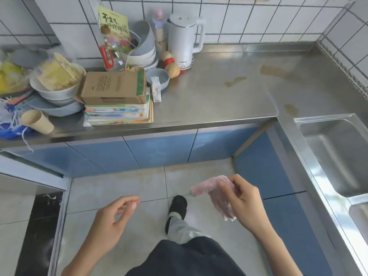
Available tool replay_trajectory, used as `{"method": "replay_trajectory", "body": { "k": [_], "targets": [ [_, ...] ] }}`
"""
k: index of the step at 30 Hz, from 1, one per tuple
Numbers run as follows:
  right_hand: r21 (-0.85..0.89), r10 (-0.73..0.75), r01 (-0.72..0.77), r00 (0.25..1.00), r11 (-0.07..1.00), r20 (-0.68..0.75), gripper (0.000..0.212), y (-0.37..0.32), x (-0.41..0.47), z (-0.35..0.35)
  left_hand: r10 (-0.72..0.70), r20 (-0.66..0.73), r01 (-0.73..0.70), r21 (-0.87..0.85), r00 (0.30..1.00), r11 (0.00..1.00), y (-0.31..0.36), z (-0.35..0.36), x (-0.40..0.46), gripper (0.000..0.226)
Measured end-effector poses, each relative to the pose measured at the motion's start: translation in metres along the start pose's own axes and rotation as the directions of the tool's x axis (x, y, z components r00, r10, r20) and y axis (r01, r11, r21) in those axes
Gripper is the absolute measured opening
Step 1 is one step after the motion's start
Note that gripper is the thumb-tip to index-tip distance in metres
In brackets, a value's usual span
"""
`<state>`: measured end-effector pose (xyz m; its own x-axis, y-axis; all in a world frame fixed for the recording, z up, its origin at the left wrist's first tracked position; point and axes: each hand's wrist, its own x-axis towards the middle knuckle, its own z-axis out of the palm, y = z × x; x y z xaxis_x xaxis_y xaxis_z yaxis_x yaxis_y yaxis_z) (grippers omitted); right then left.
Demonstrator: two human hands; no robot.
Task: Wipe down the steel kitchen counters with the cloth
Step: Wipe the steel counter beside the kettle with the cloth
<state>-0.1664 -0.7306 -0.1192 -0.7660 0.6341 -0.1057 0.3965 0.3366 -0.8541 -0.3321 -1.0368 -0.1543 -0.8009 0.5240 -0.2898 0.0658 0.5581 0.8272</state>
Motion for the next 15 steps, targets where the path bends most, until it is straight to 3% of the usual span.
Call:
{"method": "replay_trajectory", "body": {
  "k": [6, 8, 15],
  "targets": [
    [-0.002, -0.103, 0.103, 0.995, 0.995, -0.014, 0.034, -0.016, 0.07, -0.003, 0.02, -0.015, -0.019, 0.047, 1.0, 0.999, 0.034, -0.02, 0.078, 0.015],
    [-0.008, -0.069, 0.068, 0.997, 0.998, -0.024, 0.024, -0.015, 0.096, -0.006, 0.027, -0.003, -0.027, 0.06, 1.0, 0.998, 0.043, -0.023, 0.103, 0.016],
    [-0.013, -0.04, 0.04, 0.999, 0.999, 0.001, 0.028, -0.018, 0.169, -0.016, 0.021, 0.068, -0.025, 0.061, 0.997, 0.998, 0.065, -0.021, 0.174, 0.016]
  ]
}}
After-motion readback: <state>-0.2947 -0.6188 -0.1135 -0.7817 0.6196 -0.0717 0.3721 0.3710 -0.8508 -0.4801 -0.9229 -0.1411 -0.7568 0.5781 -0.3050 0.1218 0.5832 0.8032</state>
